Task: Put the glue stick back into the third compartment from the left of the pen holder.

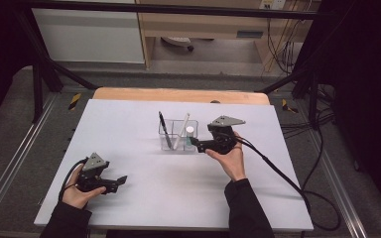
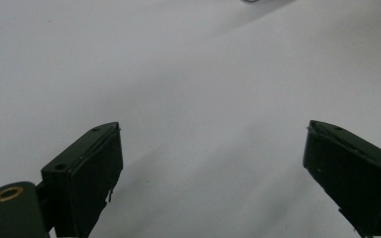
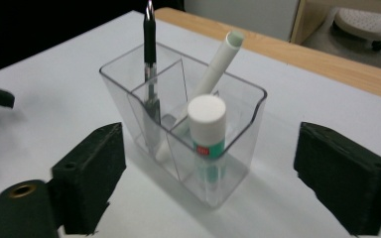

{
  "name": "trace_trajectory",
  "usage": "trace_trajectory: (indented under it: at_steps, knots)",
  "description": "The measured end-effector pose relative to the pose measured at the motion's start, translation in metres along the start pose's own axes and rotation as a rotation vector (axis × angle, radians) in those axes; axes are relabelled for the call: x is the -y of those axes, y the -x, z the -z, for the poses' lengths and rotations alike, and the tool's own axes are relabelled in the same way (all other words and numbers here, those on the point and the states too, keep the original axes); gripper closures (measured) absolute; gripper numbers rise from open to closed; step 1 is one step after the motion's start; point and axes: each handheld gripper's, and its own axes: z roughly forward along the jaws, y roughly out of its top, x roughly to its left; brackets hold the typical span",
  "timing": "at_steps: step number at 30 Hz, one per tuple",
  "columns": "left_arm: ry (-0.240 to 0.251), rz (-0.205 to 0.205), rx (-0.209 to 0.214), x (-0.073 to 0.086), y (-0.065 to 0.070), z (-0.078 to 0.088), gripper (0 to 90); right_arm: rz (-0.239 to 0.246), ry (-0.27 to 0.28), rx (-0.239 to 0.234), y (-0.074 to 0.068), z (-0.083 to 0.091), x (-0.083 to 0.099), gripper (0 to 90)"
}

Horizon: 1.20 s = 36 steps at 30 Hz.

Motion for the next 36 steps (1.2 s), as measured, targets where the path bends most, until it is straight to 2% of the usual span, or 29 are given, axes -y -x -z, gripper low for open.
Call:
trace_trajectory:
  at_steps: [2, 13, 16, 18, 29, 32, 36]
  knots:
    - [-0.001, 0.001, 0.002, 0.000, 0.000, -0.001, 8.5, 0.004, -0.032, -0.002, 0.000, 0.006, 0.002, 9.2]
    - [-0.011, -0.003, 0.009, 0.001, 0.002, -0.003, 8.5, -0.011, -0.082, -0.014, 0.011, 0.037, 0.022, 0.8]
    - [-0.012, -0.006, 0.011, 0.001, 0.002, -0.003, 8.4, -0.016, -0.102, -0.020, 0.014, 0.045, 0.032, 0.4]
    - [-0.013, -0.008, 0.011, 0.001, 0.002, -0.003, 8.3, 0.002, -0.111, -0.028, 0.017, 0.049, 0.040, 0.4]
    - [-0.018, -0.015, 0.018, 0.001, 0.004, -0.004, 7.3, -0.028, -0.138, -0.039, 0.032, 0.065, 0.084, 0.4]
    - [-0.020, -0.016, 0.017, 0.001, 0.004, -0.004, 7.3, -0.045, -0.153, -0.033, 0.037, 0.070, 0.096, 0.4]
    - [-0.020, -0.023, 0.020, 0.001, 0.005, -0.004, 7.1, -0.042, -0.174, -0.018, 0.042, 0.076, 0.107, 0.4]
